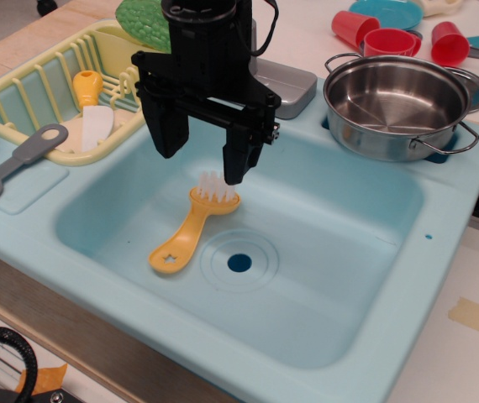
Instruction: Put brush into pot or pan
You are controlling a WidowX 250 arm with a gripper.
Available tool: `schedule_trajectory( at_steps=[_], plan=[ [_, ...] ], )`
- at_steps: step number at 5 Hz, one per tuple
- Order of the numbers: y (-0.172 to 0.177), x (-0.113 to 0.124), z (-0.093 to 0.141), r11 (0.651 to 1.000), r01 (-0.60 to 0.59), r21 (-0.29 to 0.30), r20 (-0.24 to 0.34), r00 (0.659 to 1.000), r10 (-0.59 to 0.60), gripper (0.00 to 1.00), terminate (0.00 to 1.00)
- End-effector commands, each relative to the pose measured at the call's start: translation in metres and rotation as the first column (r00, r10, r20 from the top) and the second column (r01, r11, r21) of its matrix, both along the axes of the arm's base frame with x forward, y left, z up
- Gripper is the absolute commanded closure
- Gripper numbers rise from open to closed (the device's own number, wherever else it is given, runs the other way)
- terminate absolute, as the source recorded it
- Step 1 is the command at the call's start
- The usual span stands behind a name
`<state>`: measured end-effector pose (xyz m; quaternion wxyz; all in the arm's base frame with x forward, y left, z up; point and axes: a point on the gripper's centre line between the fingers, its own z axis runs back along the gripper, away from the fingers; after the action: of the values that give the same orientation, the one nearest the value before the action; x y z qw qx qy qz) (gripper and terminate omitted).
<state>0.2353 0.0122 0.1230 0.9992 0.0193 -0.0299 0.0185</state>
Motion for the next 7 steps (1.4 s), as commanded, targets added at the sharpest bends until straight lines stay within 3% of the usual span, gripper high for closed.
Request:
schedule_trajectory(
  at_steps=[1,4,6,7],
  plan=[
    [0.0,0.0,0.0,1.0,0.0,0.0,0.0,1.0,0.0,0.0,0.0],
    [0.014,0.001,-0.034,1.0,0.011,-0.015,0.063,0.998,-0.01,0.0,0.0],
    [0.014,-0.003,-0.058,0.999,0.045,-0.032,0.141,0.989,-0.04,0.0,0.0],
    [0.014,-0.002,-0.064,0.997,0.061,-0.05,0.138,0.989,-0.054,0.0,0.0]
  ],
)
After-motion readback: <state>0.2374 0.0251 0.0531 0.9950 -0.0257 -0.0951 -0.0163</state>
